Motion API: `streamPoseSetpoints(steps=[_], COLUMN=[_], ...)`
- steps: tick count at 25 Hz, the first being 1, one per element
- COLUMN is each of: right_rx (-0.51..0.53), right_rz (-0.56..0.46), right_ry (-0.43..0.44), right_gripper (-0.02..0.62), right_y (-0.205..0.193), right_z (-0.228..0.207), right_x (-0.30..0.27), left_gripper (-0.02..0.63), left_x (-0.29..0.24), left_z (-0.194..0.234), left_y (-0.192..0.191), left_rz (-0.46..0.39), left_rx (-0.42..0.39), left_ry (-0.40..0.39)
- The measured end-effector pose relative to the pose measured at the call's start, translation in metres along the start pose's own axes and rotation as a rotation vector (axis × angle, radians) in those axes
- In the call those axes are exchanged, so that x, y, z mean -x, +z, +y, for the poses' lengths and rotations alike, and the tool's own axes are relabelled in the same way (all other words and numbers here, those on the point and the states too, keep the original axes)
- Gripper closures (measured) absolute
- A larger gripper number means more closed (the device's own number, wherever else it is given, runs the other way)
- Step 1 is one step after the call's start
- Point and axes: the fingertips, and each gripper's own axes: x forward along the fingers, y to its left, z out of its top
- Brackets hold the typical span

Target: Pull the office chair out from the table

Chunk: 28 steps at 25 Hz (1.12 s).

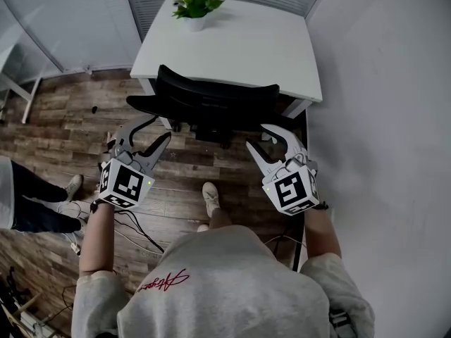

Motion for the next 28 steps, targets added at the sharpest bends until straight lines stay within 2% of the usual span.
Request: streamPoseSetpoints(steps=[4, 11, 17, 28], right_rx=[0.032, 0.099, 0.219, 0.362], right_rz=[0.044, 0.105, 0.191, 0.282], right_ry=[0.066, 0.082, 0.084, 0.12], right_gripper=[0.414, 0.4, 0.399, 0.388], right_y=[-0.009, -0.024, -0.042, -0.066], right_z=[0.007, 0.007, 0.006, 0.013], right_x=[-0.017, -0.037, -0.05, -0.076], left_gripper=[0.41, 0.388, 0.368, 0.345], left_x=[-0.013, -0.033, -0.049, -0.079], left_z=[0.002, 0.001, 0.002, -0.004], left_y=[-0.012, -0.031, -0.046, -0.07], left_rz=[0.049, 0.106, 0.162, 0.307], left_rx=[-0.056, -0.102, -0.146, -0.381], left_ry=[-0.017, -0.048, -0.073, -0.134])
